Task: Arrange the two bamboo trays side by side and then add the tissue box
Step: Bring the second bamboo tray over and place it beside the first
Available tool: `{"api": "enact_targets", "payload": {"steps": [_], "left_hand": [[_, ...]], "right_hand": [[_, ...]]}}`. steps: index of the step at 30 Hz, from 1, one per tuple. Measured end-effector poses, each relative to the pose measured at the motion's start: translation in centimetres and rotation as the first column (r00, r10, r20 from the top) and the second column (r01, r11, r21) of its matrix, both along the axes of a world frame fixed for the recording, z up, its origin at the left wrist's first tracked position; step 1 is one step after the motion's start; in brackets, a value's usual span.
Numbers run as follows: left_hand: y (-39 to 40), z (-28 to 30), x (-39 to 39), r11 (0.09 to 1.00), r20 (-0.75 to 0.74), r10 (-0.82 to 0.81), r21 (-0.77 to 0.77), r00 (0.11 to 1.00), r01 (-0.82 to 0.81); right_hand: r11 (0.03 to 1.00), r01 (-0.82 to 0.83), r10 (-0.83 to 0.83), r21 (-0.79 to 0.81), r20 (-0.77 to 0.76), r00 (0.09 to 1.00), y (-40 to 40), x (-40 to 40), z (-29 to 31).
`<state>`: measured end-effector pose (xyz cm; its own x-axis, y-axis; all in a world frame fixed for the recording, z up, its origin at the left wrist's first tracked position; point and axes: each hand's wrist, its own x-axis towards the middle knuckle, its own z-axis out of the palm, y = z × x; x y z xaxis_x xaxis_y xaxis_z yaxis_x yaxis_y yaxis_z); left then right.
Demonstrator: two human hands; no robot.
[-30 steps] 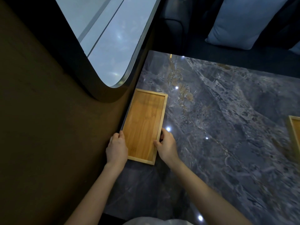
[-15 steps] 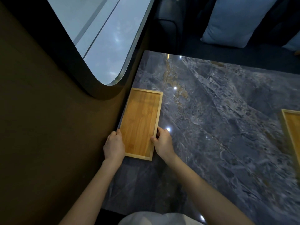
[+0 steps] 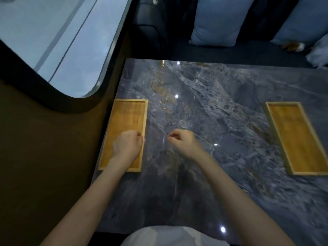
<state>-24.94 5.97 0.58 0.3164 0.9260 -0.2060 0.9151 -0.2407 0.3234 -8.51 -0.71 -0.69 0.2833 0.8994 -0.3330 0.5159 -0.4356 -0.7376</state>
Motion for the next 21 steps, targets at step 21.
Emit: {"api": "enact_targets", "payload": {"steps": [21], "left_hand": [[-20.8, -2.1, 32.9, 0.898, 0.337, -0.398, -0.045, 0.853, 0.437]], "right_hand": [[0.789, 0.596, -0.614, 0.149, 0.249, 0.749, -26.2, 31.5, 0.2]]}}
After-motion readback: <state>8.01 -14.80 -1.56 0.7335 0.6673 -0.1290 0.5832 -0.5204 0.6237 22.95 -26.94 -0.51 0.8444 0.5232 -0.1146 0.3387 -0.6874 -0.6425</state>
